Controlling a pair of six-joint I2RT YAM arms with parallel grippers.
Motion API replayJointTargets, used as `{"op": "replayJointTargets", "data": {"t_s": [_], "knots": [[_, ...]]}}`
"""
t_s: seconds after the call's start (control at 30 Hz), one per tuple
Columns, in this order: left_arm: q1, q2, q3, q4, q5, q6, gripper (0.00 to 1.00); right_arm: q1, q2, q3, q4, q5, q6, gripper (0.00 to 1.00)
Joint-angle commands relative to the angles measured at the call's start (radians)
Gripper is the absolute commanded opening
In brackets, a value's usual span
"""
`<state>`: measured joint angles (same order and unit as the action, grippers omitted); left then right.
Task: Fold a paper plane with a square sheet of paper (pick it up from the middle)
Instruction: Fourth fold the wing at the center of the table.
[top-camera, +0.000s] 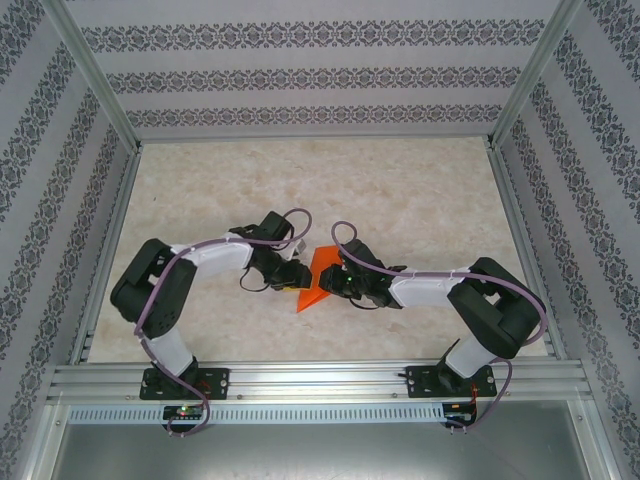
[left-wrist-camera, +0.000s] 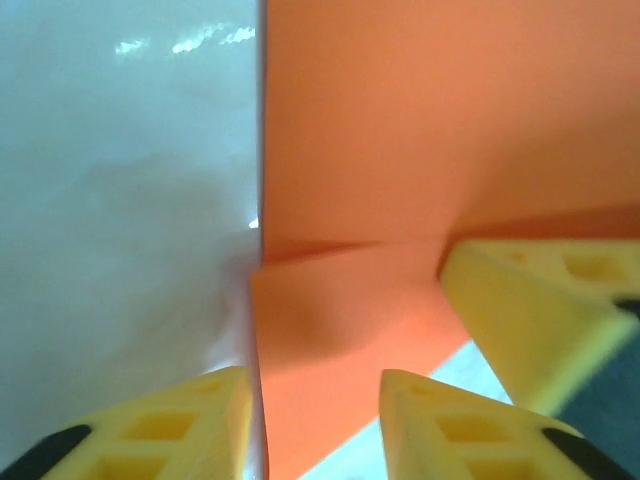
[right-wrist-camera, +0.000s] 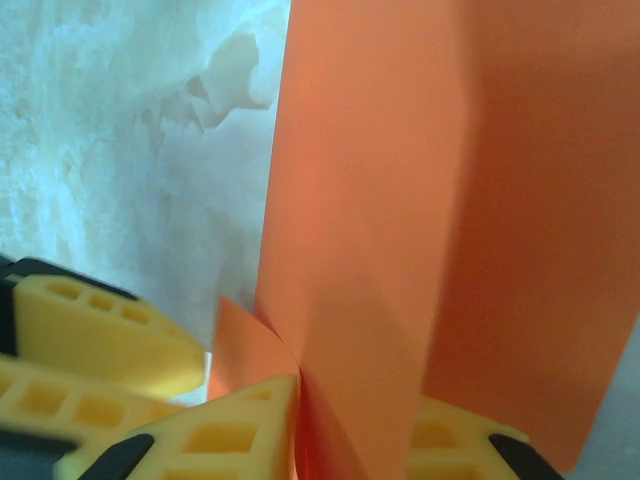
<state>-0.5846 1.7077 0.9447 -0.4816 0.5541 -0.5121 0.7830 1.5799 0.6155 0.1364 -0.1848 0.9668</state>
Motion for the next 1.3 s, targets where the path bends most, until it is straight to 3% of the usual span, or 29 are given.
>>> {"op": "replayJointTargets", "data": {"t_s": [0.0, 0.33, 0.63, 0.87, 1.27], "knots": [[0.000, -0.098, -0.061, 0.073, -0.057, 0.041, 0.45, -0.009, -0.013, 0.005, 0.034, 0.022, 0.040, 0.20], [-0.110, -0.244, -0.168, 0.133, -0.214, 0.096, 0.48, -0.014, -0.017, 0.000, 0.009, 0.025, 0.092, 0.16], [-0.301, -0.212, -0.146, 0.132, -0.437, 0.153, 0.53, -0.023, -0.018, -0.007, 0.038, -0.008, 0.144, 0.15], [-0.370, -0.182, -0.118, 0.127, -0.603, 0.149, 0.53, -0.025, -0.014, -0.005, 0.055, -0.029, 0.157, 0.16], [-0.408, -0.121, -0.086, 0.163, -0.649, 0.146, 0.44, -0.030, -0.011, 0.006, 0.058, -0.047, 0.166, 0.17]]}}
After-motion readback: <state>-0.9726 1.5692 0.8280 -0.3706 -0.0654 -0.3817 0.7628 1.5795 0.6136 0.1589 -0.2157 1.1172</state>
